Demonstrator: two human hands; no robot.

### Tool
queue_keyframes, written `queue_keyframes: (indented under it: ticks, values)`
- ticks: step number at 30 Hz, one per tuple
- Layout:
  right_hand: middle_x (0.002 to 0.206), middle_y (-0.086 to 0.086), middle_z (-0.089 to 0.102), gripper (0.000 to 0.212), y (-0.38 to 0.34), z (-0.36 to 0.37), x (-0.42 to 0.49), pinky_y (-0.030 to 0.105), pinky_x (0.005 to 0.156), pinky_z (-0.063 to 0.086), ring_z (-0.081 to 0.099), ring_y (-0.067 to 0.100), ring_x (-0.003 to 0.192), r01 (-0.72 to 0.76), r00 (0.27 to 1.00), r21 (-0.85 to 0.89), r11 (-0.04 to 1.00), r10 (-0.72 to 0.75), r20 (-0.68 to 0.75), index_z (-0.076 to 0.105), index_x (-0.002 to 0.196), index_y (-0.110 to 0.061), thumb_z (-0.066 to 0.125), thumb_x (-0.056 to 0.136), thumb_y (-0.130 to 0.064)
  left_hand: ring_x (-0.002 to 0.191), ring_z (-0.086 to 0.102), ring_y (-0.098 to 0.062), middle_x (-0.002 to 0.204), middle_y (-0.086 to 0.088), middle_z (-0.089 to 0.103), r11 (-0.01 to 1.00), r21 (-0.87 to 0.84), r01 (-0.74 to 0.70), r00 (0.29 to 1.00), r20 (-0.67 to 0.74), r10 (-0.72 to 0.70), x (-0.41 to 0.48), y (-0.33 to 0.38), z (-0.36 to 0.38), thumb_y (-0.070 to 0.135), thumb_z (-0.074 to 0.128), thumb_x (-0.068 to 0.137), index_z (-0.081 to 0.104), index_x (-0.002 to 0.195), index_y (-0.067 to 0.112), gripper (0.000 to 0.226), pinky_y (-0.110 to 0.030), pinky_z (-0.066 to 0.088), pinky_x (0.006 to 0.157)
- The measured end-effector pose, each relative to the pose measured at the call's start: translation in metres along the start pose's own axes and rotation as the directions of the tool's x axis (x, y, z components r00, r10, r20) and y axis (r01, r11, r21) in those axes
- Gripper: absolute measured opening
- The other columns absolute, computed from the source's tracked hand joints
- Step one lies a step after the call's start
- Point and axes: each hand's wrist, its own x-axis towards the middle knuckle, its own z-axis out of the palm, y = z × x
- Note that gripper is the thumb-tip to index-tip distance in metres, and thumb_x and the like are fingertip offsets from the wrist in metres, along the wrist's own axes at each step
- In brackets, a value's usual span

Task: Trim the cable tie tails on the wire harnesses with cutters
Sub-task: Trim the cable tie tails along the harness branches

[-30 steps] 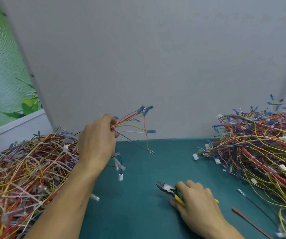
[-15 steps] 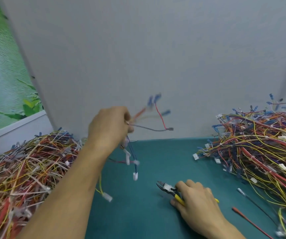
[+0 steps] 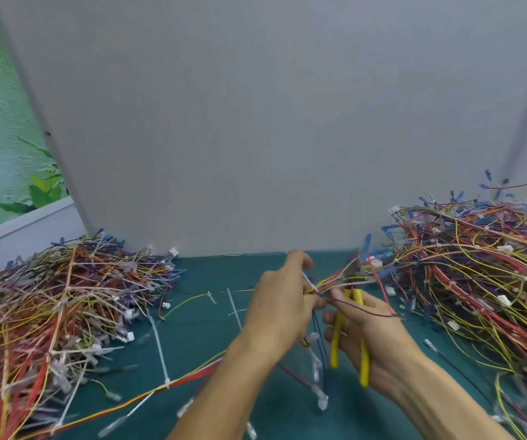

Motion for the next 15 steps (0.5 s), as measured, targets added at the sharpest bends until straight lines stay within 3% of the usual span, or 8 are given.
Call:
queue_keyframes:
  ticks: [2,5,8,10,12,15]
  values:
    - [0.081,0.012,0.064,0.019,0.001,-0.001,0.001,0.03,0.053,0.041,0.055,0.02,0.064,-0.037,0.999,0.006,0.999,0.037,0.007,0.064,0.086,-0.01,0.071,0.073,-0.021,0.079,0.064,-0.019,0.08,0.005,0.066,1.0,-0.018,0.012,0.999,0.048,-0.011,-0.007,-0.004,0.002,0.013,0.071,0.079,0.045,0.109,0.031,0.044,-0.039,0.057,0.062]
    - [0.083,0.017,0.061,0.009,0.006,-0.001,0.003,0.031,0.054,0.038,0.055,0.026,0.07,-0.086,0.996,-0.044,0.995,0.084,-0.043,0.062,0.084,-0.009,0.07,0.081,-0.013,0.093,0.063,-0.027,0.092,-0.002,0.069,0.993,0.103,-0.052,0.995,0.085,0.043,-0.021,-0.004,0.005,0.014,0.067,0.082,0.039,0.119,0.032,0.05,-0.041,0.051,0.082]
    - [0.069,0.011,0.063,0.011,0.009,0.0,0.003,0.033,0.057,0.043,0.057,0.017,0.053,-0.07,0.992,-0.072,0.995,0.062,-0.114,0.062,0.077,-0.009,0.066,0.085,-0.002,0.106,0.058,-0.031,0.11,-0.004,0.066,0.944,0.286,-0.161,0.983,0.128,0.129,-0.034,-0.005,0.006,0.025,0.069,0.081,0.018,0.136,0.037,0.076,-0.043,0.048,0.09]
    - [0.059,0.006,0.061,0.013,0.006,0.0,0.004,0.029,0.05,0.046,0.056,0.012,0.045,-0.024,0.984,-0.035,0.999,0.018,-0.176,0.06,0.078,-0.009,0.064,0.087,0.0,0.114,0.051,-0.026,0.124,-0.001,0.057,0.896,0.355,-0.268,0.963,0.107,0.246,-0.041,-0.001,0.002,0.029,0.07,0.081,0.008,0.147,0.035,0.09,-0.039,0.043,0.098]
    - [0.051,0.002,0.056,0.014,-0.003,-0.005,0.007,0.024,0.042,0.048,0.054,0.009,0.041,0.041,0.968,0.078,0.996,-0.021,-0.25,0.058,0.08,-0.01,0.059,0.091,0.0,0.116,0.049,-0.022,0.13,-0.001,0.053,0.832,0.378,-0.406,0.901,0.015,0.433,-0.046,0.001,-0.002,0.028,0.07,0.078,0.021,0.148,0.025,0.085,-0.034,0.04,0.101]
    - [0.053,0.001,0.049,0.023,-0.017,-0.017,0.014,0.019,0.04,0.048,0.051,0.008,0.04,0.108,0.939,0.201,0.974,-0.034,-0.342,0.052,0.076,-0.016,0.051,0.096,-0.004,0.1,0.057,-0.023,0.112,-0.005,0.062,0.745,0.252,-0.617,0.728,-0.177,0.663,-0.053,-0.001,0.002,0.024,0.067,0.081,0.054,0.124,0.01,0.047,-0.031,0.046,0.09]
